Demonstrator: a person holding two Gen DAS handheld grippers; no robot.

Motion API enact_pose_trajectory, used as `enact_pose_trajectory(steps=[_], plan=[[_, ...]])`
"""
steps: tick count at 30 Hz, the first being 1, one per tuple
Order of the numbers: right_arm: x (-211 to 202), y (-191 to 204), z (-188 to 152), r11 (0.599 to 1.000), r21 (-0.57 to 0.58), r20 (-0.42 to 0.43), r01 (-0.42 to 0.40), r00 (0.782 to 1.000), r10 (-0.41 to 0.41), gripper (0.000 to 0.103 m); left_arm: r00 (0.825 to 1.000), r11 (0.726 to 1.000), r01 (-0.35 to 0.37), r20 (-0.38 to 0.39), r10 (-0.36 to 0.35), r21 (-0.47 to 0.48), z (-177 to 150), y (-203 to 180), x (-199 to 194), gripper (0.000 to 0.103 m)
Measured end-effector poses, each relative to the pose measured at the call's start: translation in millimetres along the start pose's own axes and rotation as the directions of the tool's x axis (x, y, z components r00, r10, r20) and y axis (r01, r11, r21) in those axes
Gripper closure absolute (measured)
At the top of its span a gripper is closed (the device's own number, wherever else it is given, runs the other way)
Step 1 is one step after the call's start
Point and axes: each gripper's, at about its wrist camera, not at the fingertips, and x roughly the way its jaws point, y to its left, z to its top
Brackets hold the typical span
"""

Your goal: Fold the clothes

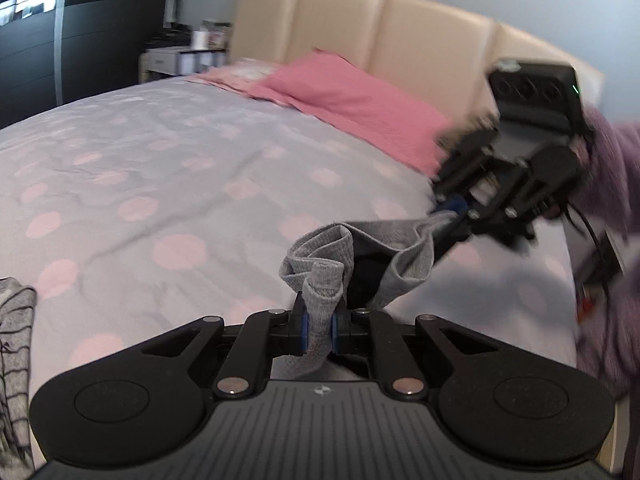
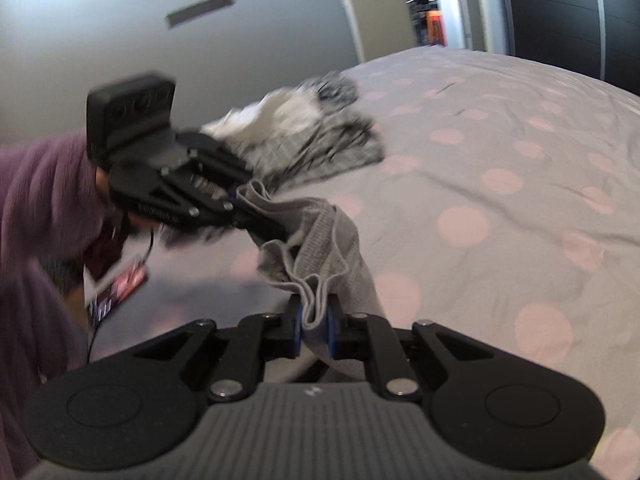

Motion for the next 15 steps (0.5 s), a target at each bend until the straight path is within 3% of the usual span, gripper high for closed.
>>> enact_pose_trajectory(steps=[6,11,15], plan=[[1,25,-48,0.999,-0.018,-0.076,-0.047,0.996,0.046,0.091,0.994,0.996,0.049,-0.105,-0.041,0.079,-36,-42,2,0.095],[19,31,-88,0.999,-0.004,-0.121,-0.042,0.992,0.041,0.091,0.978,0.991,0.075,-0.203,-0.051,0.109,-67,-56,22,0.095],[29,36,-105,0.999,-0.026,-0.170,-0.020,0.985,0.015,0.085,0.970,0.988,0.070,-0.242,-0.036,0.135,-80,-61,23,0.095]])
